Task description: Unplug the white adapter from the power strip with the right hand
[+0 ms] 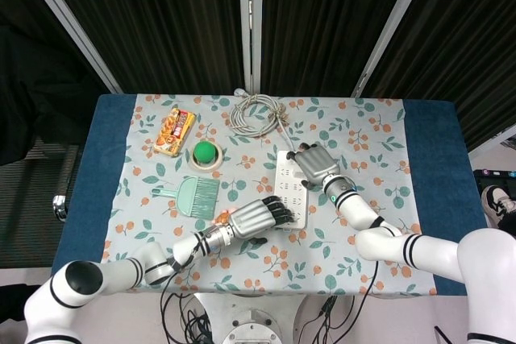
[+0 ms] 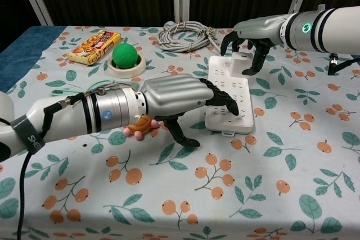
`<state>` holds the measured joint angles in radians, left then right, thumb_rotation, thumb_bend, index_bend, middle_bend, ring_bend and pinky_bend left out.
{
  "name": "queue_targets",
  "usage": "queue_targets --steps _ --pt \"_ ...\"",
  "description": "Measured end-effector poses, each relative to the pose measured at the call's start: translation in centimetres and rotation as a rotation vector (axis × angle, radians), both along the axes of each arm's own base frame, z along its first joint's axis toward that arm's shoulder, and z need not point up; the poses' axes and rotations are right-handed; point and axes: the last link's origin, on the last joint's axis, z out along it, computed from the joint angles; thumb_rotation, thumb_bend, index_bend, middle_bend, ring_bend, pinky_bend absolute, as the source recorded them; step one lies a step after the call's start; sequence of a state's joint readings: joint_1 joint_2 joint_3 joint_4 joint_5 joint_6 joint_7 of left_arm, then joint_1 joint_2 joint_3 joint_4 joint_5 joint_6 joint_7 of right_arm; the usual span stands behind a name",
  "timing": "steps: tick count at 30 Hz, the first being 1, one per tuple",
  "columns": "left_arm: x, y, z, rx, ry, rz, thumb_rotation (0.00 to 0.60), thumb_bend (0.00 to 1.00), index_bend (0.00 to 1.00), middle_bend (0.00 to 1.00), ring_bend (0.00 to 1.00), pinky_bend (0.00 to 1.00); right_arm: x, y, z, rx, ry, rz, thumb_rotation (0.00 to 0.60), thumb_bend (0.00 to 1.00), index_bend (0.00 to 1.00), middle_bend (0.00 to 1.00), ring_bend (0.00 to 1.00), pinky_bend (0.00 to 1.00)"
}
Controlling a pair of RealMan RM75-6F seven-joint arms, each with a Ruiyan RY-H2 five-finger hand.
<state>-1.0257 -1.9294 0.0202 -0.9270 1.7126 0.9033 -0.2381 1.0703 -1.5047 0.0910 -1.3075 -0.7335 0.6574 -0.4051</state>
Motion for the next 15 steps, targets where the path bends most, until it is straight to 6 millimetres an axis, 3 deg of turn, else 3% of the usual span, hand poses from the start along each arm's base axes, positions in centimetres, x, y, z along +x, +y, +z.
queue_targets --steps 9,15 --pt "-0.28 0.33 -0.10 -0.009 -0.013 0.016 0.600 0.22 0.19 0.23 0.17 0.17 -0.02 -0.39 -0.16 0.006 0.011 -0.006 0.600 0.27 0.40 0.43 0.20 0.28" --pt "-0.59 0.54 -0.23 -0.014 -0.012 0.037 0.600 0.21 0.19 0.23 0.17 0.16 -0.07 -0.50 -0.25 0.012 0.020 -0.006 0.600 0.29 0.52 0.45 0.29 0.34"
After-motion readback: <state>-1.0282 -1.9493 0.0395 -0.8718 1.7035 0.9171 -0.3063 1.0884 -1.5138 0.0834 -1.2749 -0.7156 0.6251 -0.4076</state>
